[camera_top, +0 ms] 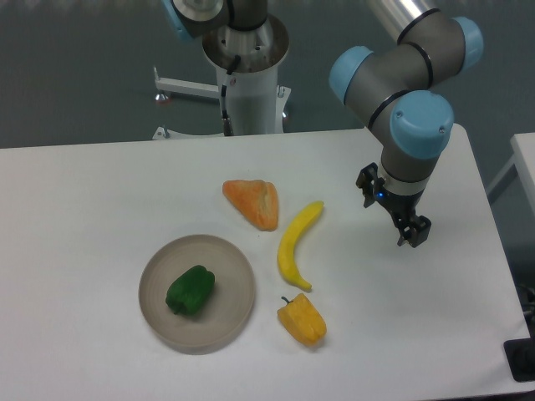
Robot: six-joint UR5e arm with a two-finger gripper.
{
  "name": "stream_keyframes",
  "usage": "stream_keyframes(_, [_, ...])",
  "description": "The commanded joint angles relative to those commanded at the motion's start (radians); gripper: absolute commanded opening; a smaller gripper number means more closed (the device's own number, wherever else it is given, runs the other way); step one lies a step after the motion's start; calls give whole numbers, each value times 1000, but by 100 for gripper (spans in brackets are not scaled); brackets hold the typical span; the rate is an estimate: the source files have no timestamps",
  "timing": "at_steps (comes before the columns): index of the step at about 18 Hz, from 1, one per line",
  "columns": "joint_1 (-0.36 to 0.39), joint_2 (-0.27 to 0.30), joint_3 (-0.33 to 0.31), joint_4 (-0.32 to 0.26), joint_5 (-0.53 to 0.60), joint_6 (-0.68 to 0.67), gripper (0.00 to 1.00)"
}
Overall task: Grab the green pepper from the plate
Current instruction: 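Move the open gripper from its start pose toward the grey plate, then lower the gripper over the green pepper and close on it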
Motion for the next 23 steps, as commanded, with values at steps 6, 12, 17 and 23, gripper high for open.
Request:
stream_keyframes(6, [-23,-11,-5,8,-5,-41,100])
stream_keyframes(12, [-76,3,-26,8,-95,-207,100])
stream_keyframes(17, [-208,-6,-32,9,-143,-472,100])
stream_keyframes(23, [-336,-21,-54,11,-144,-638,100])
